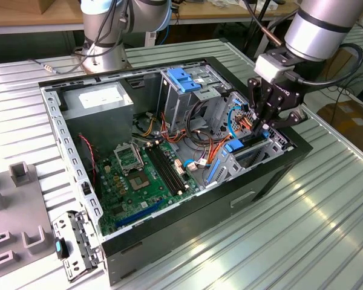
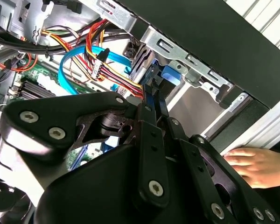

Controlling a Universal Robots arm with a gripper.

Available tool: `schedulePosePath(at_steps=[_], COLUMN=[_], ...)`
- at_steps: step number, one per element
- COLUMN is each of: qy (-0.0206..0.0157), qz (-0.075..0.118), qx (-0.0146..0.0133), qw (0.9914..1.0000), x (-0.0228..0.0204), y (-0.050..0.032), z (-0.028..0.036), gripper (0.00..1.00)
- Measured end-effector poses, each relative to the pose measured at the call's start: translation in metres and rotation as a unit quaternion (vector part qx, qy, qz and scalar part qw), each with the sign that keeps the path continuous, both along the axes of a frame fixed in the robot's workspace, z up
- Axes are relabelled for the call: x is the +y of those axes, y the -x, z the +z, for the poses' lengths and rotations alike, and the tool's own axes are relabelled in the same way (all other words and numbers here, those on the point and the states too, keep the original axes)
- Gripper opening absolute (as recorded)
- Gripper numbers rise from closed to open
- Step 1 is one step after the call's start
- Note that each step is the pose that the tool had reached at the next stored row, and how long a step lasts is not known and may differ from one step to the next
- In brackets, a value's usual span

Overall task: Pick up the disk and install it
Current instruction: 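Insert the first disk wire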

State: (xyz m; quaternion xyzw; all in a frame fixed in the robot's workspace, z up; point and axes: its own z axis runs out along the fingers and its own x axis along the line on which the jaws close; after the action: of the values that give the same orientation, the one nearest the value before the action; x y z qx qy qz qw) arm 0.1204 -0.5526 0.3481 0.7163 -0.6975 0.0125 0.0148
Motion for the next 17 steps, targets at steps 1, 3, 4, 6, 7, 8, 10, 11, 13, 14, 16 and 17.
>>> schedulePosePath(at_steps=[1,3,4,6,7,8,10,11,13,14,16,17], qy=[-0.0006,-0.0056,-0.0086,-0.0090,-0.0089,-0.0089,-0.0089,-0.0089,-0.0092,-0.0093,-0.0098,-0.0099], qz=[0.000,-0.002,-0.003,-0.007,-0.010,-0.017,-0.024,-0.024,-0.024,-0.024,-0.023,-0.022], qx=[0.0000,0.0000,0.0000,0.0001,0.0001,0.0000,0.0000,0.0000,0.0000,0.0000,0.0000,0.0000], qw=[1.00000,0.99998,0.99996,0.99994,0.99991,0.99981,0.99968,0.99968,0.99967,0.99967,0.99969,0.99970], x=[0.0000,-0.0007,-0.0015,-0.0027,-0.0031,-0.0031,-0.0033,-0.0040,-0.0052,-0.0052,-0.0053,-0.0053], y=[0.0000,0.0000,0.0000,0.0000,0.0000,0.0000,0.0000,-0.0001,0.0000,0.0000,0.0000,0.0000], z=[0.0000,0.0000,0.0000,0.0000,0.0000,0.0000,-0.0001,-0.0001,-0.0004,-0.0005,-0.0009,-0.0010], gripper=[0.17,0.17,0.17,0.17,0.17,0.17,0.17,0.17,0.17,0.17,0.17,0.17])
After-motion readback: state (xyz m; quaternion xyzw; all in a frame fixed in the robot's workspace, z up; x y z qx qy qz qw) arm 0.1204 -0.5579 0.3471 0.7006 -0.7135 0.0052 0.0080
